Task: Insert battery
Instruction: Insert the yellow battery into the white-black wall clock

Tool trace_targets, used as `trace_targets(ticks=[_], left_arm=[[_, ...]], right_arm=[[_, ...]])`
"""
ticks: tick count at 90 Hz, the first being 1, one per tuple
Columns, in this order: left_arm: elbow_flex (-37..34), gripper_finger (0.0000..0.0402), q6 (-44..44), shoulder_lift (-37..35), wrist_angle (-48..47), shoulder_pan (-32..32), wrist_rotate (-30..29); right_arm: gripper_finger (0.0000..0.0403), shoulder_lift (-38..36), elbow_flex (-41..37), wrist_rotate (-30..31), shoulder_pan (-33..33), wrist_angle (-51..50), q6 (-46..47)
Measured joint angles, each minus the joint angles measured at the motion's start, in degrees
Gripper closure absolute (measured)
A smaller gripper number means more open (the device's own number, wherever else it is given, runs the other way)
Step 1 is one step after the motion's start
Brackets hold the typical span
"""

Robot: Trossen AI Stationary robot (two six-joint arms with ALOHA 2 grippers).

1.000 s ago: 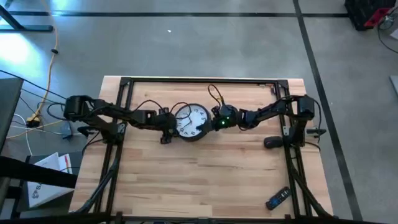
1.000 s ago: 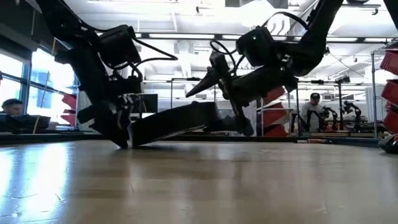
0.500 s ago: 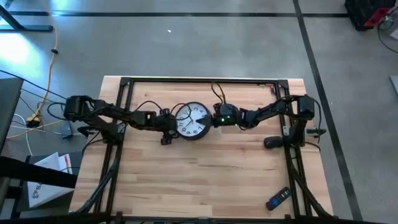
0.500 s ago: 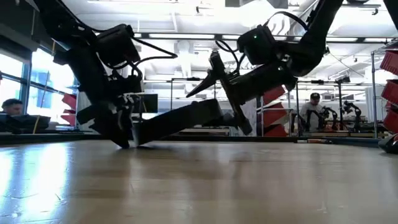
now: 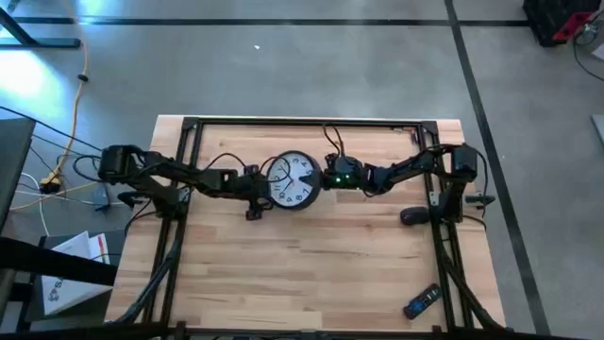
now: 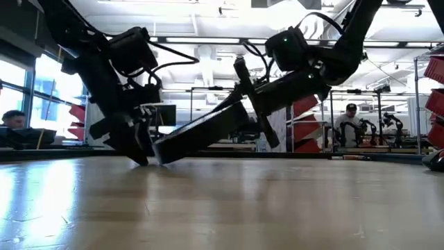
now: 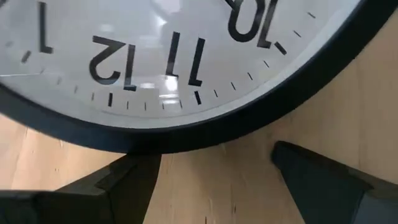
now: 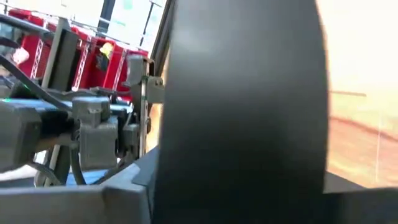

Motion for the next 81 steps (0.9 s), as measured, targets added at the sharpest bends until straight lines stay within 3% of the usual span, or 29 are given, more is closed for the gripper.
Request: trace_targets(ticks=[50,81], left_arm=[[2.54,0.0097,0.50,-0.01,-1.37,-1.63,-4.44],[2.60,0.0097,-0.33,-0.62,-1.86,-1.63,-4.18]], right_arm=[[0.0239,-0.04,-0.09,0.83,0.50,2.92,-3.18],[0.0275,0.00,-0.09,2.32,0.92,3.06,-7.82]])
